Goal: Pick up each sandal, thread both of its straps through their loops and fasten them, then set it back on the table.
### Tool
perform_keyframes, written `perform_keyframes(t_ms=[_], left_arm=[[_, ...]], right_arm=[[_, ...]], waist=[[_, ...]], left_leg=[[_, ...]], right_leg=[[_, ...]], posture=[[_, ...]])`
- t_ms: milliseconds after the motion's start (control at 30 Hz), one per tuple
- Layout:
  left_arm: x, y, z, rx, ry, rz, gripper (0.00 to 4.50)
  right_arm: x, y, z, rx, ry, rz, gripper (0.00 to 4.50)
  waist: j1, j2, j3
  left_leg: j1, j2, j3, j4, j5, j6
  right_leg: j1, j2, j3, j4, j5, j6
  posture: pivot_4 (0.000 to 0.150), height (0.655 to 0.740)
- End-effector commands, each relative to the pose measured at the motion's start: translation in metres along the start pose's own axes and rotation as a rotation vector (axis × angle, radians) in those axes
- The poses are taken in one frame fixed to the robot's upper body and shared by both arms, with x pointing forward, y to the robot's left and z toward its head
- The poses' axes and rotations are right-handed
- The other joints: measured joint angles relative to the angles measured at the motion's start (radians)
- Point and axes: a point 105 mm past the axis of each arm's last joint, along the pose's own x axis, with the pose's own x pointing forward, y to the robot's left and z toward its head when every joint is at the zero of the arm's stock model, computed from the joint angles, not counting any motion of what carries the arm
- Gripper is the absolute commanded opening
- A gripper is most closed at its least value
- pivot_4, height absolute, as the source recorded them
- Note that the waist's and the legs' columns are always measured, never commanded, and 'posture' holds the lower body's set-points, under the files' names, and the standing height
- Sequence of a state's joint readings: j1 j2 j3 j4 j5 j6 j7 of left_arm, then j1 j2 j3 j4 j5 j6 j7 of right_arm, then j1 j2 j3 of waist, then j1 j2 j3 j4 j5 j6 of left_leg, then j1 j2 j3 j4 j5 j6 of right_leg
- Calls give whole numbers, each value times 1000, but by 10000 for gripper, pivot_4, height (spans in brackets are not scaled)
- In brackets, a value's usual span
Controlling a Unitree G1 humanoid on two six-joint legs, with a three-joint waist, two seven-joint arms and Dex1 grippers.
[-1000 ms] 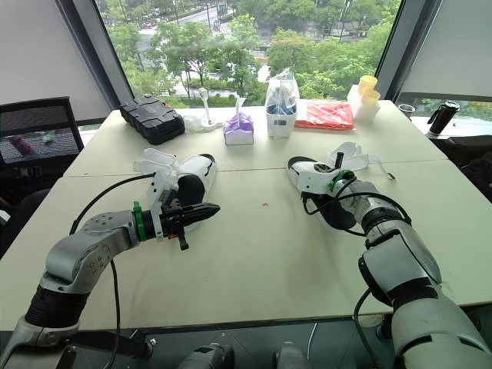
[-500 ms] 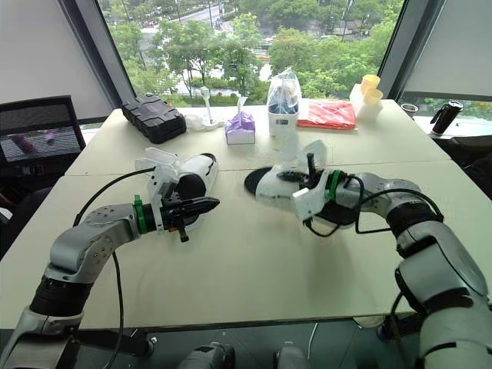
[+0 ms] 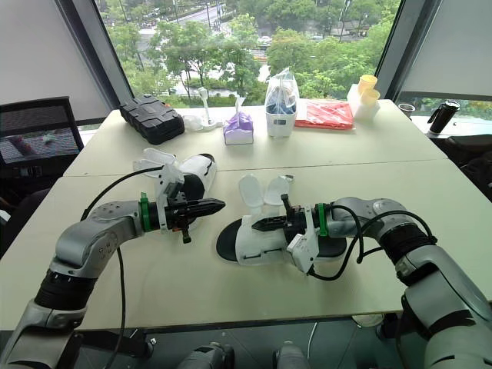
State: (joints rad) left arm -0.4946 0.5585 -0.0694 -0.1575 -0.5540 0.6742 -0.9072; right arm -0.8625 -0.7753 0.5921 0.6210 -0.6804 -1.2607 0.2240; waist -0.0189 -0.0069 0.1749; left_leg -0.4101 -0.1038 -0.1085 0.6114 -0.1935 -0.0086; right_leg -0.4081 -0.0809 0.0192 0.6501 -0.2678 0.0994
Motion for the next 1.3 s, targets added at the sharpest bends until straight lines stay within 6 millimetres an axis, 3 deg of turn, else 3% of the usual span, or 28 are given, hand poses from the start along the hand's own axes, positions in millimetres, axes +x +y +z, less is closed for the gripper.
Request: perform_keyframes(t_ms=[33, 233, 333, 567, 667, 833, 933, 1067, 1300], left_arm=[[-2, -15, -6, 56, 52, -68, 0], [-11, -17, -29, 131, 155, -78, 0], [-13, -18, -34, 154, 174, -82, 0], [-16, -19, -36, 173, 182, -79, 0], [-14, -16, -30, 165, 179, -88, 0], [-13, -12, -27, 148, 174, -112, 0], [-12, -8, -25, 114, 157, -123, 0], [-8, -10, -33, 114, 192, -164, 0], [0, -20, -51, 127, 237, -208, 0]], right_arm=[[1, -15, 3, -10, -16, -72, 507], [7, -13, 7, 12, -33, -58, 507], [9, -11, 7, 57, -35, -47, 10699], [2, -3, -8, 268, 73, 84, 44497], [-27, -6, -16, 514, 197, 170, 44497], [-53, -12, -7, 744, 270, 214, 44497], [-57, -18, -1, 847, 274, 205, 44497], [-65, -13, 5, 936, 307, 184, 44497], [-63, -15, 13, 1062, 309, 102, 44497]], waist=[[0, 0, 0], [2, 0, 0], [2, 0, 0], [4, 0, 0], [10, 0, 0], [9, 0, 0], [5, 0, 0], [9, 0, 0], [9, 0, 0]], left_leg=[[0, 0, 0, 0, 0, 0], [0, 0, 0, 0, -1, 1], [0, 0, 0, 0, -1, 1], [0, 1, 0, 1, -1, 2], [0, 1, -1, 1, -2, 3], [0, 1, -1, 2, -2, 3], [0, 2, -1, 1, -2, 4], [0, 2, -1, 1, -3, 4], [-1, 1, 0, 2, -3, 5]], right_leg=[[0, 0, 0, 0, 0, 0], [0, 0, 0, 0, 0, 0], [0, 0, 0, 0, 0, 0], [1, -1, 0, 0, 0, 0], [2, -2, 0, 0, 0, 0], [3, -4, -1, -1, -2, -3], [2, -4, -2, -1, -2, -3], [1, -4, -2, -2, -1, -2], [2, -6, -3, -3, -1, -2]], posture=[[1500, 7400], [1500, 7400], [1500, 7400], [1500, 7400], [1500, 7400], [1500, 7400], [1500, 7400], [1500, 7400], [1500, 7400]])
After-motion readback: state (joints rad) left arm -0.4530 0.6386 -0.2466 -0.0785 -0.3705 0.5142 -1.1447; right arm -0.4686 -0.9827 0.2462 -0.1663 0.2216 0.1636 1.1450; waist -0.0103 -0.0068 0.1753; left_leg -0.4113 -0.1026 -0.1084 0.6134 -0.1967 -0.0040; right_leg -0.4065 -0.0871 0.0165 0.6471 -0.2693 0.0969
